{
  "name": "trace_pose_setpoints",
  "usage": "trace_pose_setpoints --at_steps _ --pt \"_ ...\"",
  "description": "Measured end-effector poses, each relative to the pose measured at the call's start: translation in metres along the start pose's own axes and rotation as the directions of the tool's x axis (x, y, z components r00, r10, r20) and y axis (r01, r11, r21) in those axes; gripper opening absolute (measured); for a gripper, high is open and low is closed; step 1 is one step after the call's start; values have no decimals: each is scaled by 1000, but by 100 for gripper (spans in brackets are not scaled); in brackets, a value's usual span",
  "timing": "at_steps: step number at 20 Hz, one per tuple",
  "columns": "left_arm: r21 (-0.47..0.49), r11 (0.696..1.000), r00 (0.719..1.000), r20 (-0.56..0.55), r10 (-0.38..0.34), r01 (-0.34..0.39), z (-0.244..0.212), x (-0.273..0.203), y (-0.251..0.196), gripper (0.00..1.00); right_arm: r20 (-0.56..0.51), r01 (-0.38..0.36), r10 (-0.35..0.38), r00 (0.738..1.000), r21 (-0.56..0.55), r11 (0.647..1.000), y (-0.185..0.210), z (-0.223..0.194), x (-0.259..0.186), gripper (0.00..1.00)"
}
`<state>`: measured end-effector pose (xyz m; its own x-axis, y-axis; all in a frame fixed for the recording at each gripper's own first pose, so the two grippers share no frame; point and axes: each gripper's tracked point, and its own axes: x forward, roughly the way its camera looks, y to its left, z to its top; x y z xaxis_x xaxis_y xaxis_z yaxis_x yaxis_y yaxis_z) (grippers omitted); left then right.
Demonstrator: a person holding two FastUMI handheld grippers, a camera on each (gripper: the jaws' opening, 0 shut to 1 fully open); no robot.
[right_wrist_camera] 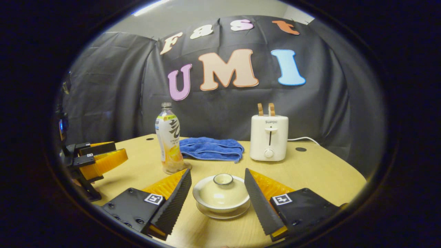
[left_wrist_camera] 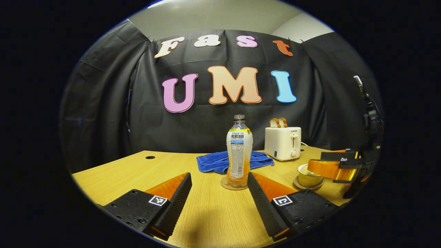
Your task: Open the teacup lid with one hand, grasp the water bottle and pour water into the teacup with the other hand; after pouring, place the water bottle on the coaster and then close the teacup lid.
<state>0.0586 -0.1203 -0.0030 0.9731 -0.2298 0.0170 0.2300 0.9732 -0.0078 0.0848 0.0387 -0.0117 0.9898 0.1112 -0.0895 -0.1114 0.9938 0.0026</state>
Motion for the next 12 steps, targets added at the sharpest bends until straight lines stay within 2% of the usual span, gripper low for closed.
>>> trace_pose_setpoints --at_steps 1,3,9,12 --pt "0 1000 1000 0 0 0 0 0 0 95 23 12 -12 1000 1 1000 -3 4 -5 100" --pt "0 1000 1000 0 0 0 0 0 0 95 58 35 -35 998 3 999 -6 7 -14 93" --pt "0 1000 1000 0 1 -1 0 0 0 95 87 90 -90 992 6 996 -17 10 -32 93" --pt "0 1000 1000 1 1 -1 0 0 -1 95 88 90 -91 992 6 996 -19 9 -40 93"
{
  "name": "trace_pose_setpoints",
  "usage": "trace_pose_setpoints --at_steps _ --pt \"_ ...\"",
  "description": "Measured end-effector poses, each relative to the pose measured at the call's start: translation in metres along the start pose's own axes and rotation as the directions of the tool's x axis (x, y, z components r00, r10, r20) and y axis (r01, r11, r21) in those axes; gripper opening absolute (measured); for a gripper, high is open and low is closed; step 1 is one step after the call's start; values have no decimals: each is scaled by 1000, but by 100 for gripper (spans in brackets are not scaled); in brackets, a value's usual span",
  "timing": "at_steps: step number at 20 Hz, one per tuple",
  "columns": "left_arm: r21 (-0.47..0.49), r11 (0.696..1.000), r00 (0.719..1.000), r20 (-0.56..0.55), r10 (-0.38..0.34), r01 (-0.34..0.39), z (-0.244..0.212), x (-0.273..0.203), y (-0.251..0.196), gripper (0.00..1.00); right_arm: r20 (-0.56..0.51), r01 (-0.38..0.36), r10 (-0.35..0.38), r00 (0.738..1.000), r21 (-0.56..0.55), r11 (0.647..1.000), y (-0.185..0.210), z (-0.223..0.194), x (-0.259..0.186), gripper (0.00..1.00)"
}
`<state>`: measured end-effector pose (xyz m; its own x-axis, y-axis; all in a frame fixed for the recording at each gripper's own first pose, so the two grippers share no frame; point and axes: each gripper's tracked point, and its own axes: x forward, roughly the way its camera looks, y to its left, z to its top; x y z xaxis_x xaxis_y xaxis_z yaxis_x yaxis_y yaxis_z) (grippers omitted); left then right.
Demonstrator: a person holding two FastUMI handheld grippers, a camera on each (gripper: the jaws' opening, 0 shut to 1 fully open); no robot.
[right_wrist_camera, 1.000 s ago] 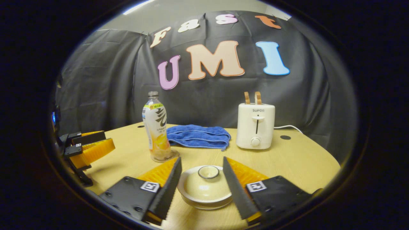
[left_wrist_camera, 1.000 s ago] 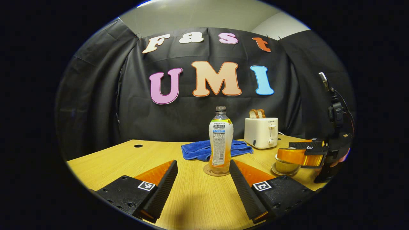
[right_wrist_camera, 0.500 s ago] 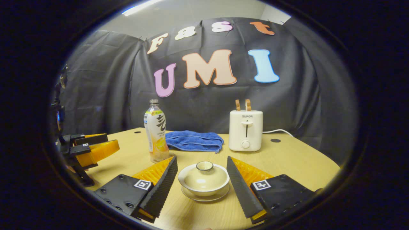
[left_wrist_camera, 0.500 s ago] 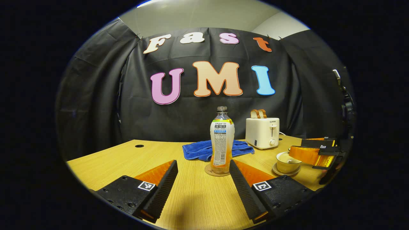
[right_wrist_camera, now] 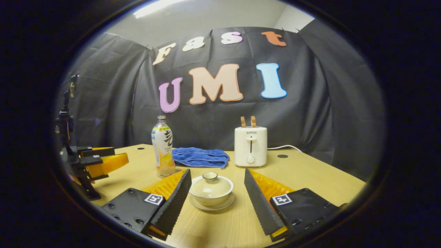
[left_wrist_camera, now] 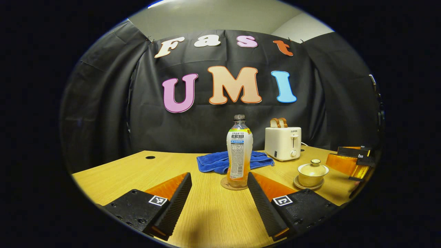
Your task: Open the teacup lid with one hand, grasp the water bottle and pour water into the teacup with the other hand; after pouring, place the water bottle on the coaster and then close the teacup lid.
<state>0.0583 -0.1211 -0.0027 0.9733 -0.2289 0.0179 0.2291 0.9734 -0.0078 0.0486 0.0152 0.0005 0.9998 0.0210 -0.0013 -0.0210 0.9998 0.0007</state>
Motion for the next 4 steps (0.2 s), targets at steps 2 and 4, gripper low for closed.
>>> trace_pose_setpoints --at_steps 2,4 --pt "0 1000 1000 0 8 -8 0 0 2 94 2 3 -3 1000 0 1000 -3 1 -3 93" --pt "1 1000 1000 0 31 -31 0 0 7 95 4 21 -21 1000 -1 1000 -9 2 -6 93"
